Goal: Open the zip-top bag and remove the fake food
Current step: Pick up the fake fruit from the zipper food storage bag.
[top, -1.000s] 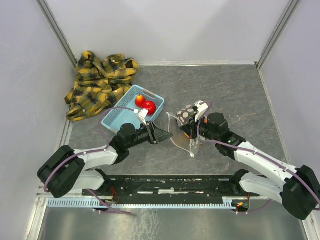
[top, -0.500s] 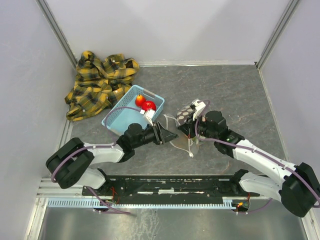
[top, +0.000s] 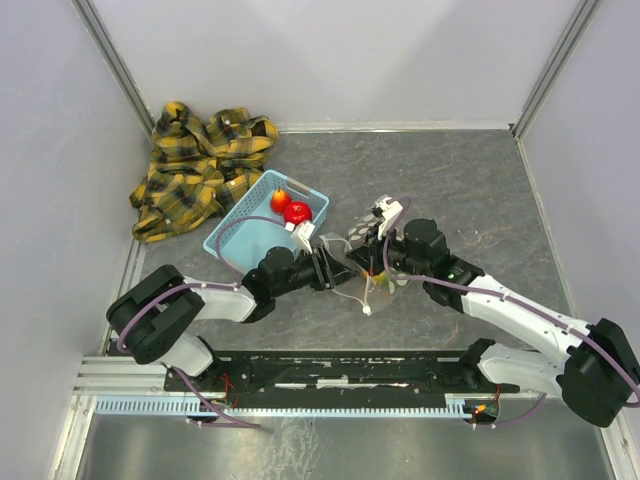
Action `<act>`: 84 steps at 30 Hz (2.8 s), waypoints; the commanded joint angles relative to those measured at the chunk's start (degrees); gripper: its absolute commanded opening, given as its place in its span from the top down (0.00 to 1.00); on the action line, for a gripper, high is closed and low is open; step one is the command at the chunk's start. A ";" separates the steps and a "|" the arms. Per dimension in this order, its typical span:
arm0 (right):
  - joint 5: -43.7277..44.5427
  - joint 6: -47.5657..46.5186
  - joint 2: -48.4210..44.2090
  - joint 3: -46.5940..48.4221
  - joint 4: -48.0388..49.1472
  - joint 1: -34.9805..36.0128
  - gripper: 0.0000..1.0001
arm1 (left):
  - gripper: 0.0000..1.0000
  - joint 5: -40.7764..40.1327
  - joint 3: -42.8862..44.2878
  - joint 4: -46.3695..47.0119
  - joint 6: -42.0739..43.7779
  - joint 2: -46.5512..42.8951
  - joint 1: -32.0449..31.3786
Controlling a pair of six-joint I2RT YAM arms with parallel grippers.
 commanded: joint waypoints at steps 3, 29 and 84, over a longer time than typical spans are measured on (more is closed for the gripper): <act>-0.56 0.12 0.90 4.30 3.67 1.49 0.98 | 0.40 -1.95 2.10 2.40 -1.38 1.72 -0.35; 2.83 -2.45 1.12 4.73 2.34 2.32 0.81 | 0.37 -0.88 3.56 1.72 -0.49 3.65 -0.38; 15.38 -0.52 4.16 -2.81 -18.94 -10.56 0.83 | 0.34 -3.27 4.22 -6.86 4.01 1.31 -0.36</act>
